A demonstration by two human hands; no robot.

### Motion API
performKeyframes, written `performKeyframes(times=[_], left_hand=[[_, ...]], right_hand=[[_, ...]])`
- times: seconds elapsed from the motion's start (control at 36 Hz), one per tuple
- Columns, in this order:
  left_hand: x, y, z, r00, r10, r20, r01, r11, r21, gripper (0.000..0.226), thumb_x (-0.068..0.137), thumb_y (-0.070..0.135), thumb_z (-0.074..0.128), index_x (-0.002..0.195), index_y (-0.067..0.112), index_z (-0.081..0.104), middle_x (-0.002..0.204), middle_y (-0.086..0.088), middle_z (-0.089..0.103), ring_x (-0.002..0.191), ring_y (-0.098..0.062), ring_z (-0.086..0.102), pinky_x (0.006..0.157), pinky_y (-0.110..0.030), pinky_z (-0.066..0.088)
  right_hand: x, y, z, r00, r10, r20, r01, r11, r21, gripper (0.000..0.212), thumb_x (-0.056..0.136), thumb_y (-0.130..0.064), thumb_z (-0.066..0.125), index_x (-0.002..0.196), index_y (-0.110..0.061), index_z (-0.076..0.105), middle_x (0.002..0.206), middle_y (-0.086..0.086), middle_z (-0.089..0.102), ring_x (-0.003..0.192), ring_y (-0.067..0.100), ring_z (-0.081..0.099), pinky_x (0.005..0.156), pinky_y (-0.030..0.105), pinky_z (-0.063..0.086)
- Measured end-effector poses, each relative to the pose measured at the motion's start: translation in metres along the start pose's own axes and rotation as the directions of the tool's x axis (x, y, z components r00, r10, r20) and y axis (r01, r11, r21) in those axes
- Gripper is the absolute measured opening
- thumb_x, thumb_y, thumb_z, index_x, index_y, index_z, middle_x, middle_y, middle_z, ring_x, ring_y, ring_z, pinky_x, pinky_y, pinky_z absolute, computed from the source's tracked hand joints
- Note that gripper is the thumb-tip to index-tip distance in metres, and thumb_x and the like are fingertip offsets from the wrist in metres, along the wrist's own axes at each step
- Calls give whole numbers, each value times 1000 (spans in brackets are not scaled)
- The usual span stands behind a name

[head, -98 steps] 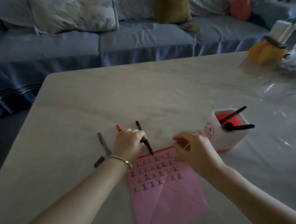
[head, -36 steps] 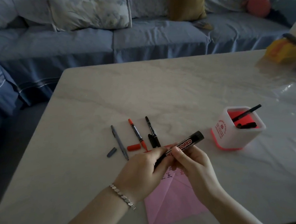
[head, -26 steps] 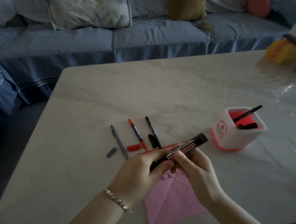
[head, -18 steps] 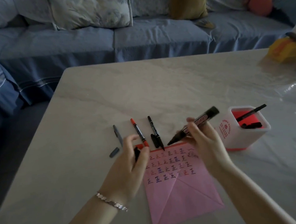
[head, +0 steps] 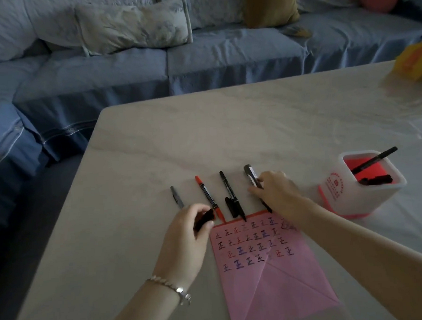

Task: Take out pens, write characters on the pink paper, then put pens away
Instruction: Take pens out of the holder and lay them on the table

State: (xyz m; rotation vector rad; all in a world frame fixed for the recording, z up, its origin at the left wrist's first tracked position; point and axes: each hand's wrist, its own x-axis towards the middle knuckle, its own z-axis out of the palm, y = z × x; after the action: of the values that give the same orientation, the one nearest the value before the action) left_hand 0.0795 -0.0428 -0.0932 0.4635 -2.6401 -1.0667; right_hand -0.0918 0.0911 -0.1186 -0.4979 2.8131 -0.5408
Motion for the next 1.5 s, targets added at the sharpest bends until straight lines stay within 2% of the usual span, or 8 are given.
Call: performKeyframes(times=[0.31, 0.47, 0.58, 0.83, 1.0, 1.08, 1.22, 1.5], left_hand=[[72, 32, 64, 952, 222, 210, -280, 909, 309, 9, 86, 14, 54, 94, 13, 57, 96, -2, 64, 95, -21, 55, 79, -31, 39], [72, 36, 79, 947, 220, 234, -298, 873, 387, 14, 87, 11, 54, 99, 15, 60, 96, -2, 62, 99, -21, 51, 84, -28, 33], [65, 32, 76, 941, 266, 208, -328, 870, 369, 21, 84, 6, 55, 102, 15, 61, 99, 0, 65, 101, -22, 52, 84, -29, 33], [40, 36, 55, 938, 313, 147, -343, 892, 293, 20, 82, 6, 59, 100, 13, 64, 100, 1, 66, 101, -19, 56, 89, -30, 38], [30, 37, 47, 942, 321, 96, -334, 912, 237, 22, 82, 10, 63, 103, 13, 64, 100, 2, 66, 100, -15, 58, 90, -26, 42], [23, 47, 39, 945, 323, 58, -328, 935, 137, 29, 85, 16, 60, 113, 15, 58, 109, 7, 60, 103, 0, 48, 87, -5, 31], [9, 63, 26, 937, 349, 31, -348, 937, -16, 46, 87, 37, 52, 128, 16, 45, 116, 15, 45, 98, 5, 46, 76, 7, 32], [-9, 52, 18, 938, 336, 88, -334, 942, -40, 40, 91, 51, 28, 109, 24, 52, 93, 13, 56, 81, 1, 55, 65, -14, 44]], right_hand=[[-91, 32, -45, 949, -69, -306, 92, 994, 62, 23, 87, -31, 54, 103, -20, 67, 96, -3, 68, 89, 20, 61, 71, 27, 45], [-119, 78, -89, 768, -207, -607, 196, 977, -86, 10, 74, -9, 70, 83, -8, 71, 84, 7, 69, 82, 25, 59, 70, 32, 48], [-109, 103, -99, 837, -154, -524, 107, 987, -119, 27, 70, -13, 76, 97, -11, 70, 98, 9, 67, 95, 36, 53, 81, 48, 44], [-92, 115, -87, 843, -158, -514, 150, 987, -58, 17, 73, -15, 73, 90, -11, 74, 95, 7, 69, 92, 33, 50, 81, 36, 32], [-109, 92, -103, 644, -262, -719, 338, 940, -40, 24, 85, -21, 53, 92, -3, 67, 86, 5, 64, 79, 16, 53, 74, 27, 44], [-124, 68, -107, 613, -201, -764, 506, 843, 184, 20, 91, -27, 47, 97, -14, 61, 90, 1, 65, 77, 9, 62, 74, 23, 49], [-125, 22, -94, 727, -10, -686, 604, 482, 634, 10, 91, -33, 47, 91, -26, 53, 80, 1, 70, 65, 12, 66, 58, 21, 51], [-127, -24, -38, 994, 76, -80, 64, 190, 980, 9, 83, -2, 60, 84, -10, 65, 66, 0, 70, 62, 8, 67, 60, 17, 54]])
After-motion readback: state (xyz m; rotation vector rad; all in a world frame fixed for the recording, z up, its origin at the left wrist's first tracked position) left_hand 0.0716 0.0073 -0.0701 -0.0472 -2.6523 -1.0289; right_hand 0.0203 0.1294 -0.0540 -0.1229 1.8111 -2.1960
